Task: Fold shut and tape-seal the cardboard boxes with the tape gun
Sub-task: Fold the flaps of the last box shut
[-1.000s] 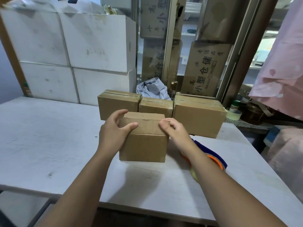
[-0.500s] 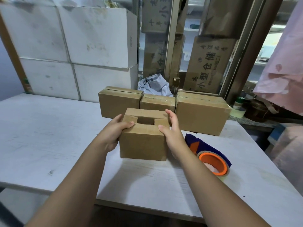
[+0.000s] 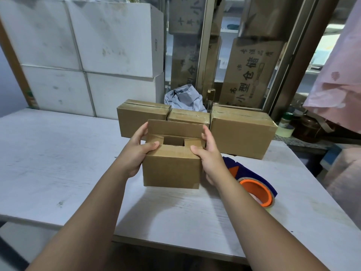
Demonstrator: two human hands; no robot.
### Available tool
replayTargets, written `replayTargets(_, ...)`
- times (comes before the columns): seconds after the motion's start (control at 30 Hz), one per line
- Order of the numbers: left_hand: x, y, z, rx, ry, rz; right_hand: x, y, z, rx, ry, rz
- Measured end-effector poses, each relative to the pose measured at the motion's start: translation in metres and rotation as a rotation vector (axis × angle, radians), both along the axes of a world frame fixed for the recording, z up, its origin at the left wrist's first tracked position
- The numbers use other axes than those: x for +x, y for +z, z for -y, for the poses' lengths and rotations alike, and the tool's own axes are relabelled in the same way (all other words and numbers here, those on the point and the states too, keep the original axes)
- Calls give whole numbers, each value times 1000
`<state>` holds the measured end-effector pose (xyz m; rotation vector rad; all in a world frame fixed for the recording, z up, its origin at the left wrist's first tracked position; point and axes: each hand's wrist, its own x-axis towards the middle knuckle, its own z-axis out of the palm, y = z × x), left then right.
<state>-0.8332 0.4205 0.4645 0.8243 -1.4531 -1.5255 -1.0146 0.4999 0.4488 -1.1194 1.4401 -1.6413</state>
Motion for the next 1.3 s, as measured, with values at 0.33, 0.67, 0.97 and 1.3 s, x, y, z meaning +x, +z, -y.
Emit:
replayTargets(0.33, -5, 21, -19, -805, 309, 941, 6, -3, -6, -71, -44, -89)
replayTargets(0.67, -52, 3, -56, -936, 250, 1119, 5, 3, -9, -54, -47, -200)
replayTargets(0.97, -50, 6, -56, -962, 233, 1152, -40, 43, -22, 297, -240, -689)
replayTargets(1.3, -49, 7, -57, -941, 237, 1165, -63, 56, -66, 1114, 98, -1228)
